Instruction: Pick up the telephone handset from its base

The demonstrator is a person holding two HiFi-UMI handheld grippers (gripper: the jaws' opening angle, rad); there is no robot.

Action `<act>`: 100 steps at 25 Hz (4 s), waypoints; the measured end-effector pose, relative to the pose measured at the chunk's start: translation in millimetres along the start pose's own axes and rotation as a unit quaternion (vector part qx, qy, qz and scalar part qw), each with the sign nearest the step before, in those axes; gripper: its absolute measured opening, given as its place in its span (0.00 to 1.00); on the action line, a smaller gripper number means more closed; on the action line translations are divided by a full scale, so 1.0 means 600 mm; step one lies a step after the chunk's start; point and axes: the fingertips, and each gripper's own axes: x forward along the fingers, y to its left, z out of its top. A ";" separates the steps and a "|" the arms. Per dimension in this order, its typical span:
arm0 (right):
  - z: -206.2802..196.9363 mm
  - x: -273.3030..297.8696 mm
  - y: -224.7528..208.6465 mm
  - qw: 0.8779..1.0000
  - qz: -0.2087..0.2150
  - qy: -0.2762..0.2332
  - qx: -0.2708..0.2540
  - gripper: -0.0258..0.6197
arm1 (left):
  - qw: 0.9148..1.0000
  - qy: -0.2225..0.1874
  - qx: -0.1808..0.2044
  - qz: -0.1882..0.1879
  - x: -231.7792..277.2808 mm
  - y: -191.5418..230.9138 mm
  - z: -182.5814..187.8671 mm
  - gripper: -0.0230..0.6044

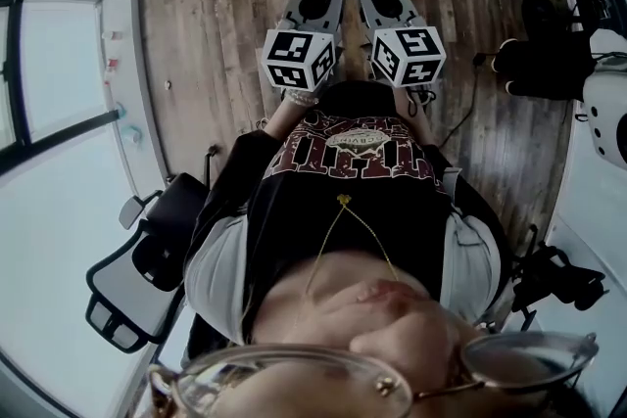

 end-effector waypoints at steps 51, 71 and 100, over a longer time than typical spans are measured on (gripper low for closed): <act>0.167 0.348 -0.206 0.997 0.070 0.018 -0.019 0.07 | 0.999 -0.015 -0.024 0.043 0.340 0.222 0.141 0.05; 0.184 0.416 -0.292 0.999 0.047 0.021 0.001 0.07 | 0.999 0.000 -0.018 0.027 0.449 0.264 0.159 0.05; 0.244 0.660 -0.334 1.000 -0.009 0.011 0.018 0.07 | 0.999 0.027 -0.012 -0.043 0.586 0.469 0.218 0.05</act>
